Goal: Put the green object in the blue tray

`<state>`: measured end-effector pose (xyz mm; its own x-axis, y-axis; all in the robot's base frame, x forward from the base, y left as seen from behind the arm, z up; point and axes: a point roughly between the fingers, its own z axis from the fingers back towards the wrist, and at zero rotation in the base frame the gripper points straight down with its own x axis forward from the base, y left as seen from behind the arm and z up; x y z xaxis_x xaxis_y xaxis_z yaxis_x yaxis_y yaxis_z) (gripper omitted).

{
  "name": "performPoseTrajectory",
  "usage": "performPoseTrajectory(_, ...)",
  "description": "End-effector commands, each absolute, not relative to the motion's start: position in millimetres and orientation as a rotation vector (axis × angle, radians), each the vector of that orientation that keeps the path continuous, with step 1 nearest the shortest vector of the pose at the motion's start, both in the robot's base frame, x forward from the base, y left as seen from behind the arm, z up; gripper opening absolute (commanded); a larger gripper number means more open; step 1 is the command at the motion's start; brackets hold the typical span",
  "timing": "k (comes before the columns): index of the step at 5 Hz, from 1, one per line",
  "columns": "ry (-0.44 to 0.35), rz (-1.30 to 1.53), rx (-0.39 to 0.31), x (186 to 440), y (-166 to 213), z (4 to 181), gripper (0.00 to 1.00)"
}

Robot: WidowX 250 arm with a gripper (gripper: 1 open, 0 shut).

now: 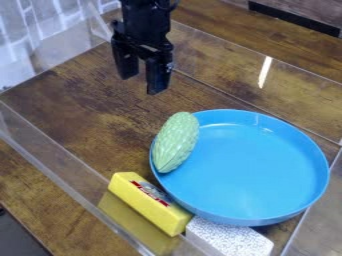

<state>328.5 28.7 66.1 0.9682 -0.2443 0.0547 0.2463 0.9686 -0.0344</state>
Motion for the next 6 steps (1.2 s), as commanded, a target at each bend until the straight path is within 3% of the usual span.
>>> performPoseTrajectory(1, -0.114, -0.214, -0.017, 343.6, 34.5, 78.5, 1.0)
performPoseTrajectory(4, -0.136, -0.247, -0.012, 351.4, 51.4, 61.9, 1.0)
performPoseTrajectory(6, -0.164, -0.25, 0.004, 359.3, 49.9, 74.6, 1.0)
